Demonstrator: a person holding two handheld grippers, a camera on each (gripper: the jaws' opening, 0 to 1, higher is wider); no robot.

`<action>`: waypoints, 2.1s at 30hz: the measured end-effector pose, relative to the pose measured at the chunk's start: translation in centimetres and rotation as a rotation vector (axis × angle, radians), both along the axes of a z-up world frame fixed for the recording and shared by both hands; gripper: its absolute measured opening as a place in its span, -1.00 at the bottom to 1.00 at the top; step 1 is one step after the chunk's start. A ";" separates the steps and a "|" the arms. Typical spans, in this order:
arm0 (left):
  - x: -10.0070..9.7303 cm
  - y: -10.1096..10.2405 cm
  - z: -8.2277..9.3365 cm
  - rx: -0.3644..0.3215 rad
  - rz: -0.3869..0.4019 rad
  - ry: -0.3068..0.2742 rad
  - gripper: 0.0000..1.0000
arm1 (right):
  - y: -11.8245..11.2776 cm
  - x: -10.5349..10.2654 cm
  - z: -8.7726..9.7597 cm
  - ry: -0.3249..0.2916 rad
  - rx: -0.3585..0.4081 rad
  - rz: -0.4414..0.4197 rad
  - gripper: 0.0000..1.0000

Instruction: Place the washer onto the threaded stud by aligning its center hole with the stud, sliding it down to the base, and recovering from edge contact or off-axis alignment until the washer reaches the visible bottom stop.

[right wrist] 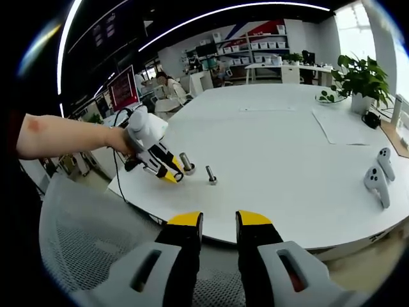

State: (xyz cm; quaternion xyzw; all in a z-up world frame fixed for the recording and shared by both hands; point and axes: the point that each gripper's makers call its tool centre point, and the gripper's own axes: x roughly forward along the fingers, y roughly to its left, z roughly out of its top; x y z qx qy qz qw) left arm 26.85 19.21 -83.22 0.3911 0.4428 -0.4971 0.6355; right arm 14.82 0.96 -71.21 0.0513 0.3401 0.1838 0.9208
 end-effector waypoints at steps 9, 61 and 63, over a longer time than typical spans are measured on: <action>0.2 0.0 2.0 -0.012 -0.007 -0.034 -0.64 | 0.1 0.0 0.0 0.001 0.002 0.007 -0.53; 4.9 -0.7 1.5 0.060 0.010 0.008 -0.64 | 0.1 0.0 0.0 0.004 0.004 0.000 -0.54; 5.1 -0.7 0.9 0.063 0.018 0.020 -0.64 | 0.1 0.0 -0.1 0.006 0.004 0.000 -0.54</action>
